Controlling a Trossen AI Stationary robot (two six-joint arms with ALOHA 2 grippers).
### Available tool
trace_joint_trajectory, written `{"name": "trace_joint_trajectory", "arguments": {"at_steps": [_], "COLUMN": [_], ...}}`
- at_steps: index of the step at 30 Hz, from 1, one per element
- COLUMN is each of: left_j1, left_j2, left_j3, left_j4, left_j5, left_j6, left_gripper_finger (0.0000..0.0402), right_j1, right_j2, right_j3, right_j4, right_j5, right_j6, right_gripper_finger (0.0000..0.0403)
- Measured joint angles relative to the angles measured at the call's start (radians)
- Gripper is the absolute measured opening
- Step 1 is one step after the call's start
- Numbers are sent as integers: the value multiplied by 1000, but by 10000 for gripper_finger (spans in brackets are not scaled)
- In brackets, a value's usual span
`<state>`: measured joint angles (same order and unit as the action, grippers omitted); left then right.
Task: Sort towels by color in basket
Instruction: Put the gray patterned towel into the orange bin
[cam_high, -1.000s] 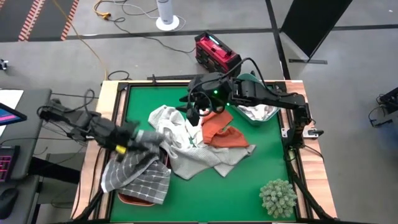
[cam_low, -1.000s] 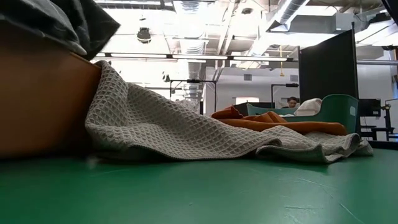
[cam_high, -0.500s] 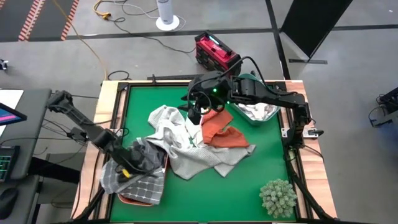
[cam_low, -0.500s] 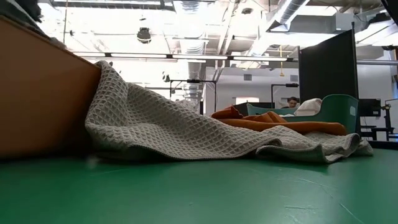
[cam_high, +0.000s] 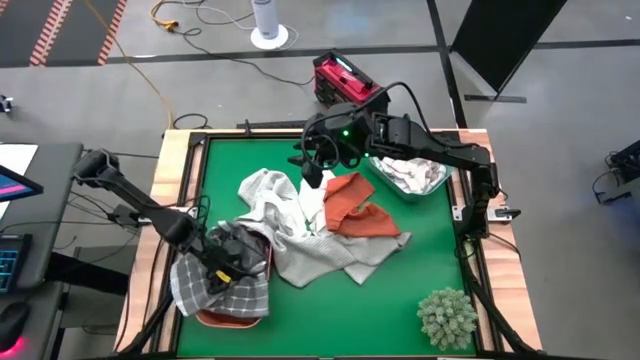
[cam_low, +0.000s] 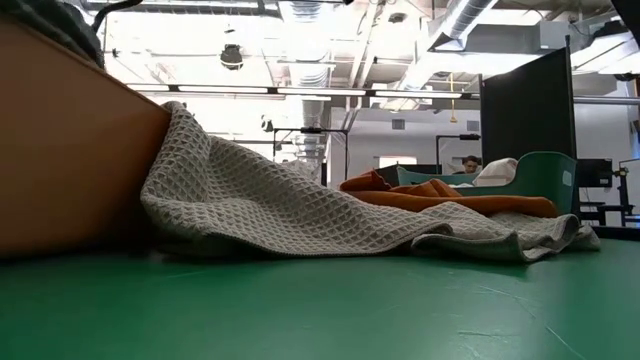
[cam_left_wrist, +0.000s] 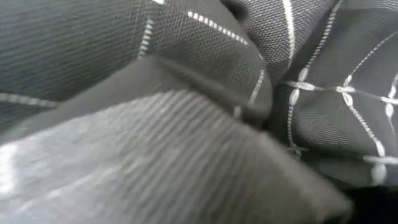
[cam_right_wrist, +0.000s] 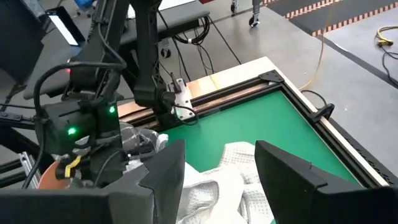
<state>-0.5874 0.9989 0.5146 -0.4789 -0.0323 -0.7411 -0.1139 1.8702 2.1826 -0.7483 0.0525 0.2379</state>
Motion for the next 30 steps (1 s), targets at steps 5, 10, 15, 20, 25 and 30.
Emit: {"name": "trace_joint_trajectory", "arguments": {"at_steps": [5, 10, 15, 20, 25, 30], "left_j1": [-1, 0, 0, 1, 1, -12], "left_j2": [-77, -141, -166, -109, 17, 142], "left_j3": [158, 338, 489, 578, 588, 584], "left_j4": [-209, -338, -420, -597, -636, -637], "left_j5": [90, 65, 80, 205, 357, 278], "left_j6": [65, 162, 168, 37, -88, 51], "left_gripper_finger": [195, 196, 196, 196, 196, 196], "right_j1": [13, 17, 19, 29, 27, 27], "right_j2": [0, 0, 0, 0, 0, 0], "right_j3": [0, 0, 0, 0, 0, 0], "right_j4": [-1, 1, 0, 0, 0, 0], "right_j5": [0, -2, -2, -2, -4, -4], "right_j6": [0, 0, 6, 8, 8, 13], "right_gripper_finger": [221, 221, 221, 221, 221, 221]}}
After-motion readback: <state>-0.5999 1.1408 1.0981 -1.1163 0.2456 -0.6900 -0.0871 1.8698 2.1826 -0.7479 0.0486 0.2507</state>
